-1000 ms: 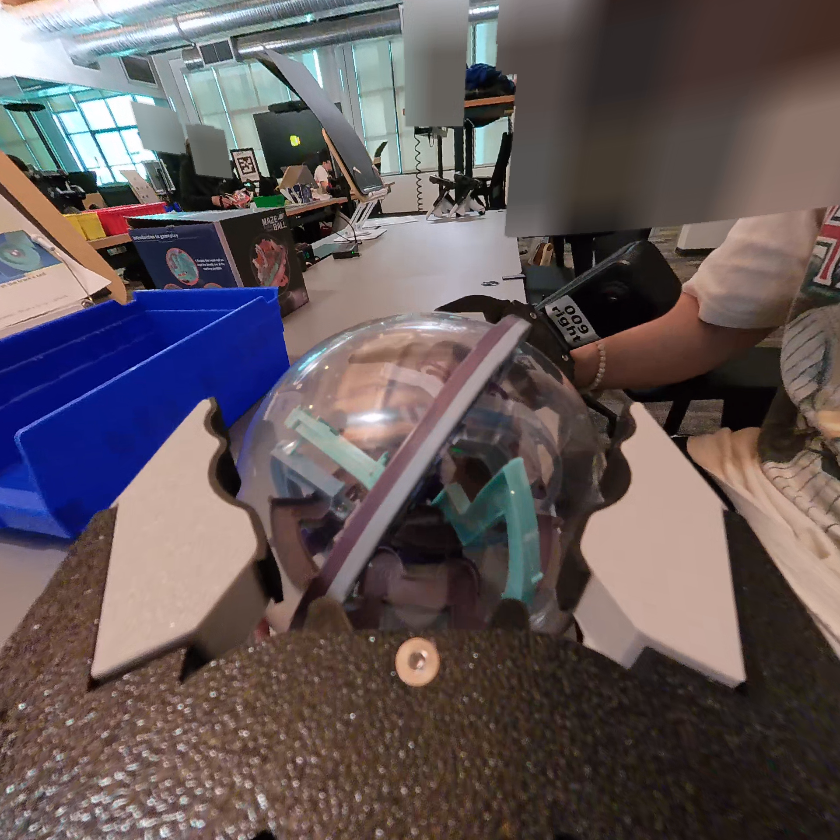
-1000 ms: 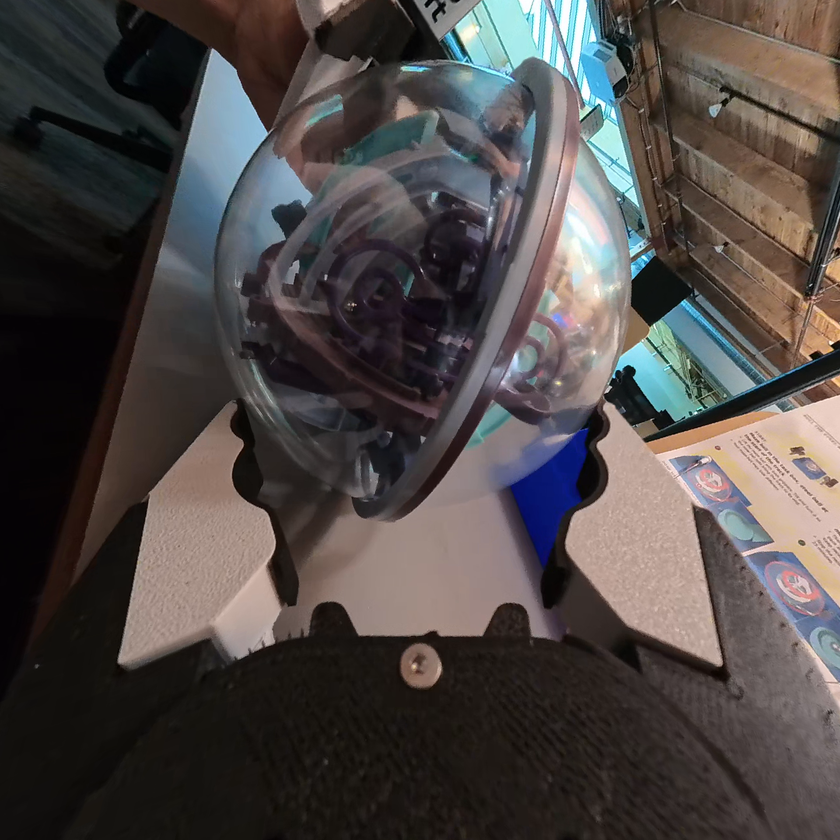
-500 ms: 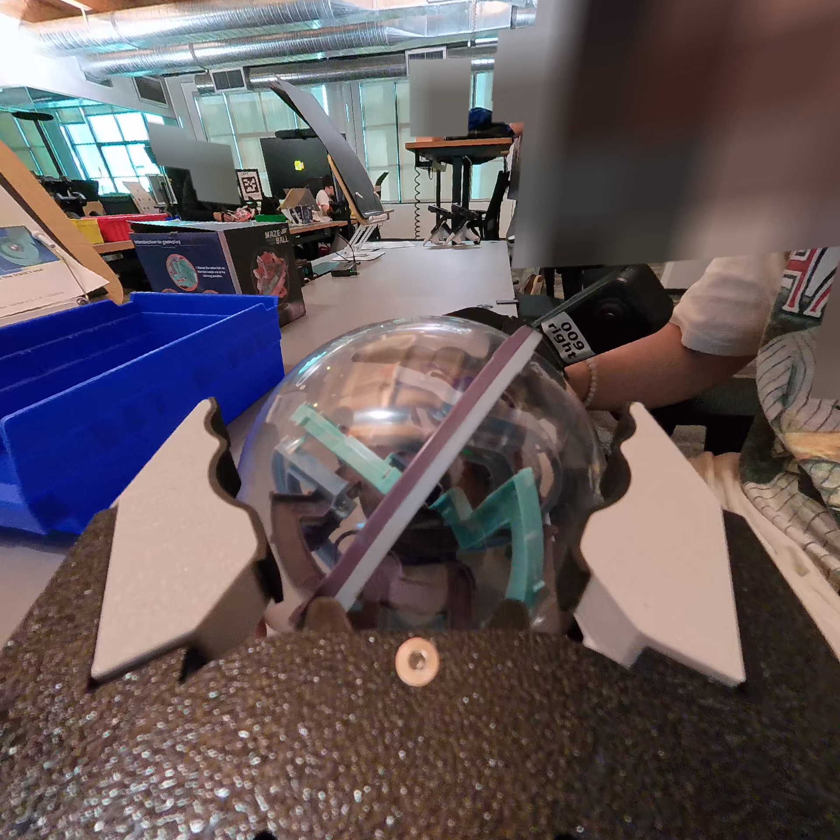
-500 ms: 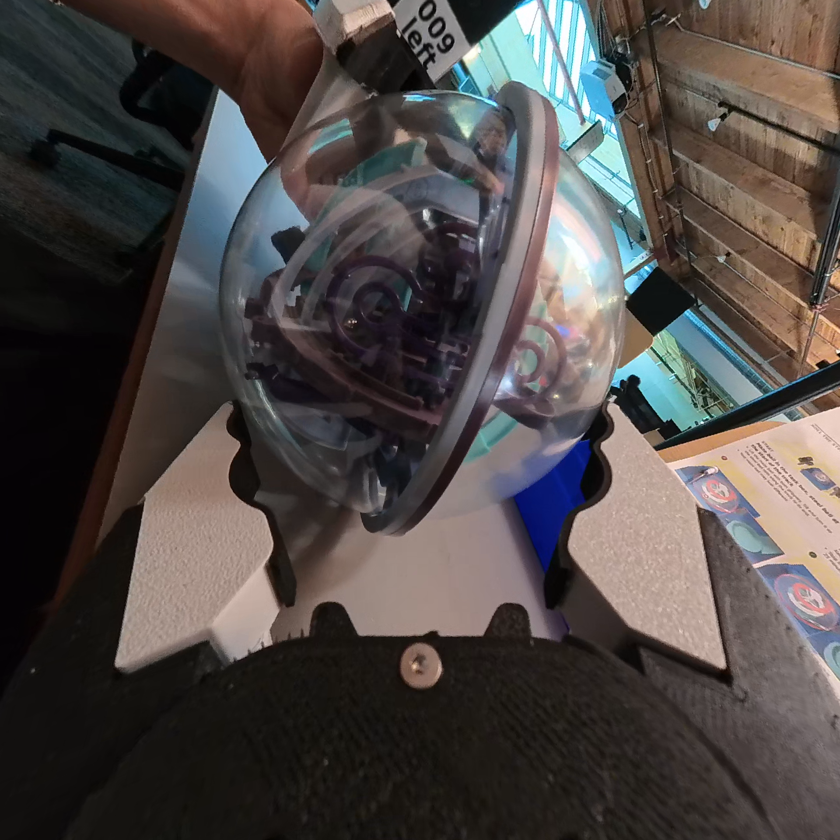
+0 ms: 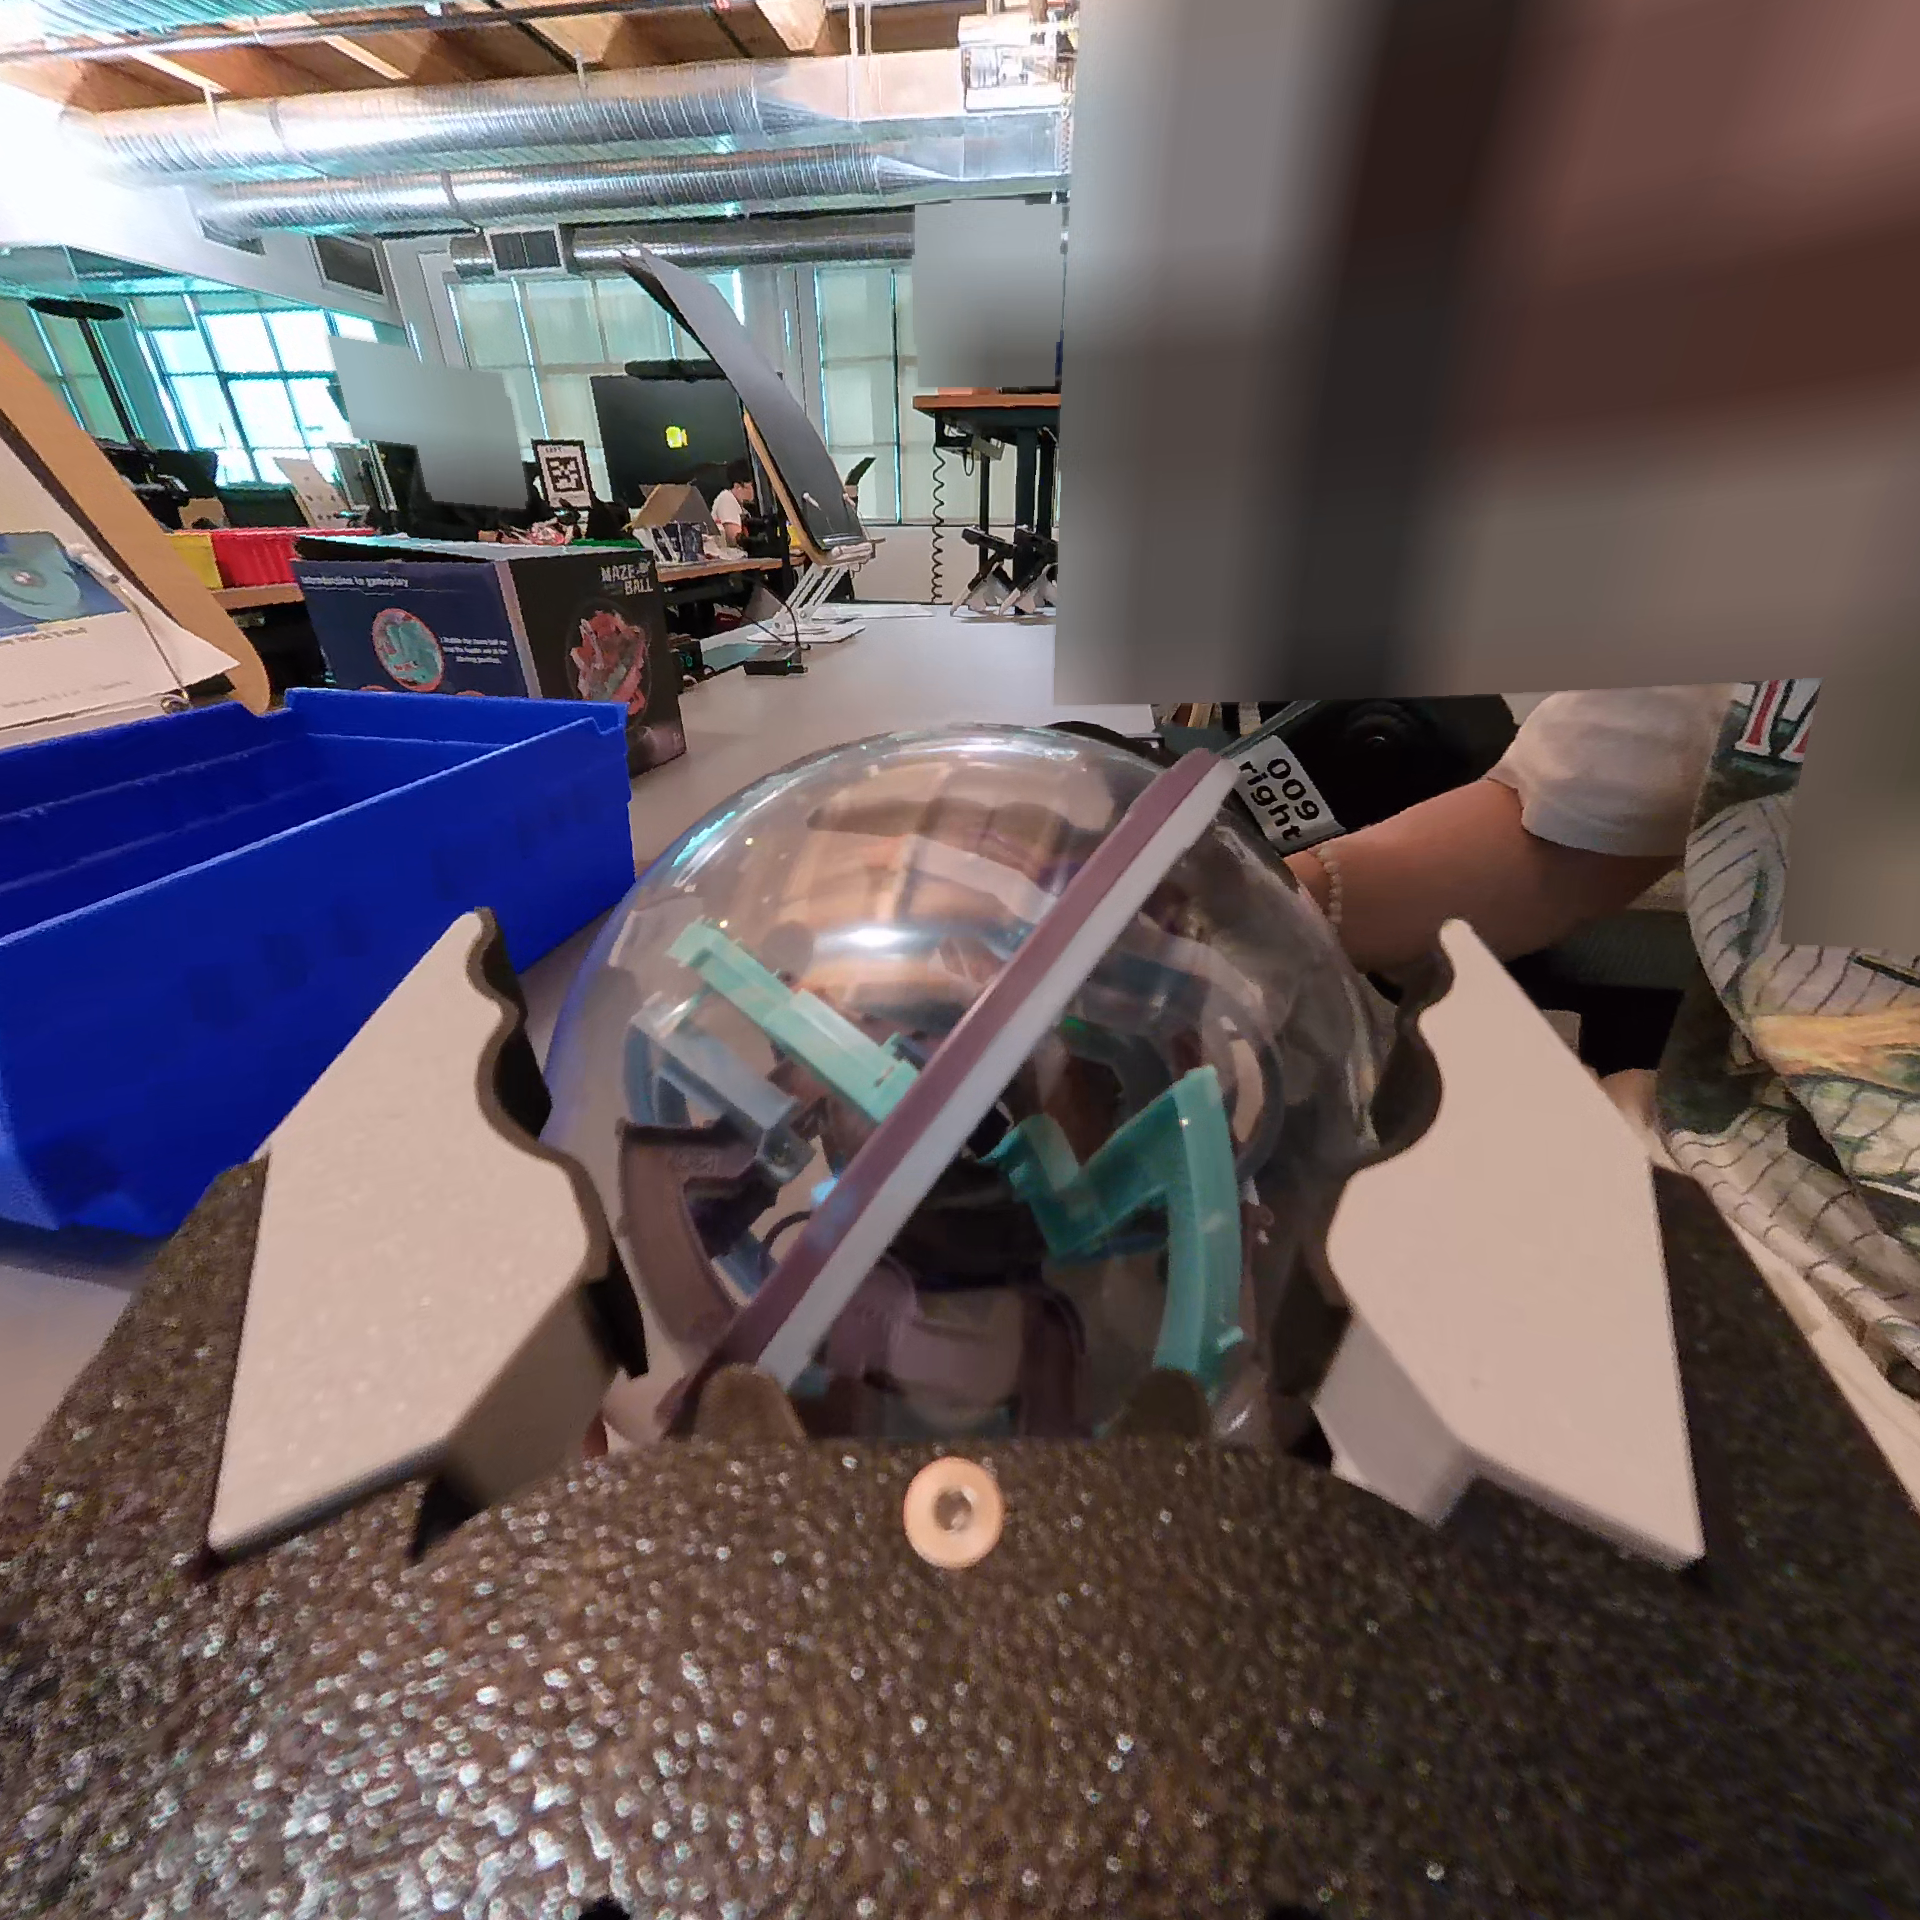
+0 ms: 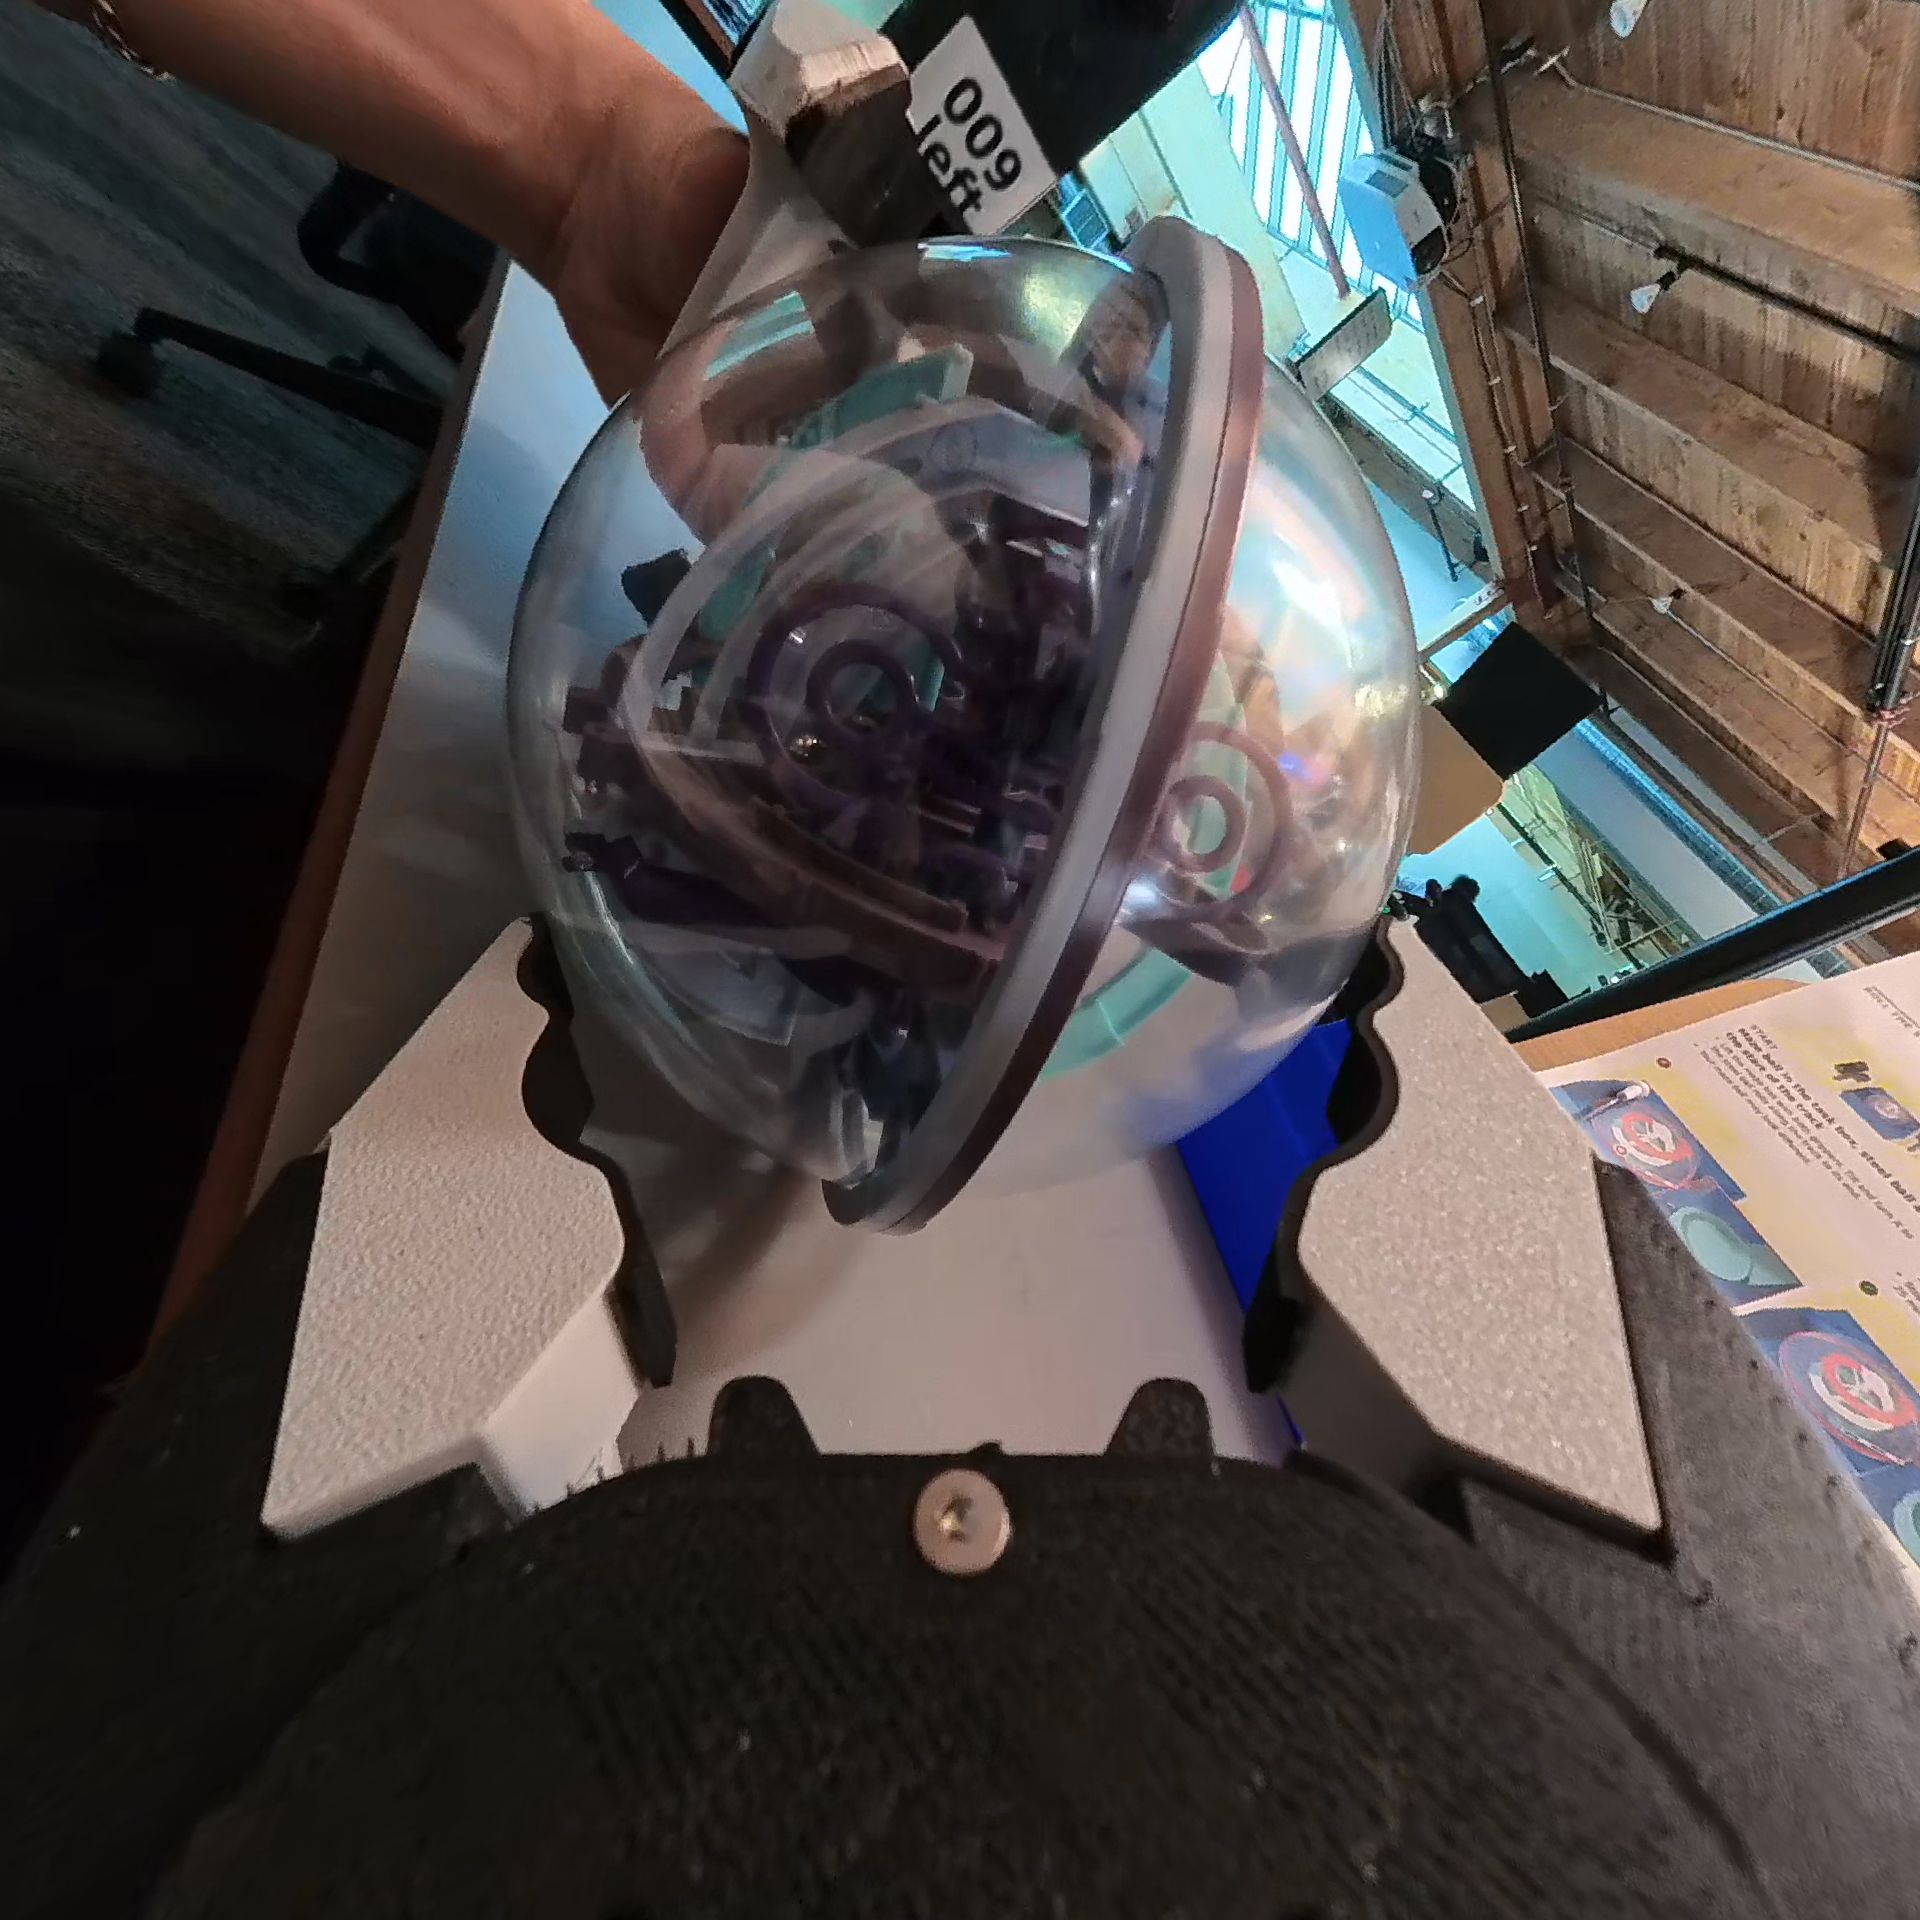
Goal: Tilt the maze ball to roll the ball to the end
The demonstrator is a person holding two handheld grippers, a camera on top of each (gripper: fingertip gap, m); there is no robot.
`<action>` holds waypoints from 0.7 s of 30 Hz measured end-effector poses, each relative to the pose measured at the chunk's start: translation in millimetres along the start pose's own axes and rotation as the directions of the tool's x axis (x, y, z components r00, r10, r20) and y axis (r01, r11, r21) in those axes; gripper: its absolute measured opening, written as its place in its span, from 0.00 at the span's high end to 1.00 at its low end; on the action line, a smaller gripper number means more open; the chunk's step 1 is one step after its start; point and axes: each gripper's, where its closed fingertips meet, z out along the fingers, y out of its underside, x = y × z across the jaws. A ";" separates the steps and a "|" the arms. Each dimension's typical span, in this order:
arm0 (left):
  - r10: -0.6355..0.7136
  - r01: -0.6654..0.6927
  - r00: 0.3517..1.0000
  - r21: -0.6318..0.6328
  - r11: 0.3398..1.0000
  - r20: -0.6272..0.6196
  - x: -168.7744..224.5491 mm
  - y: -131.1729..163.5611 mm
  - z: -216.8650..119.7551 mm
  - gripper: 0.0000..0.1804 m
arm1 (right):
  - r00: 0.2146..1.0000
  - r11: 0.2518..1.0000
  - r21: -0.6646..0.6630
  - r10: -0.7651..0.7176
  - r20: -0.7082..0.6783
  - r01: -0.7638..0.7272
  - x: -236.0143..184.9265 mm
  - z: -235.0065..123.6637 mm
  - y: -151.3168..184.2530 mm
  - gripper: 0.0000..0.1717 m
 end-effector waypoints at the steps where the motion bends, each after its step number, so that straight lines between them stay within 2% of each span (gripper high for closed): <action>1: 0.000 0.000 1.000 0.004 1.000 0.000 0.0 -0.1 -0.2 0.13 | 1.000 1.000 0.001 0.000 0.000 0.000 -0.1 0.1 -0.1 0.16; 21: 0.017 -0.018 0.999 0.013 1.000 0.032 2.7 -2.2 0.6 0.13 | 1.000 1.000 0.018 0.005 0.017 -0.005 -1.3 -1.0 -0.9 0.16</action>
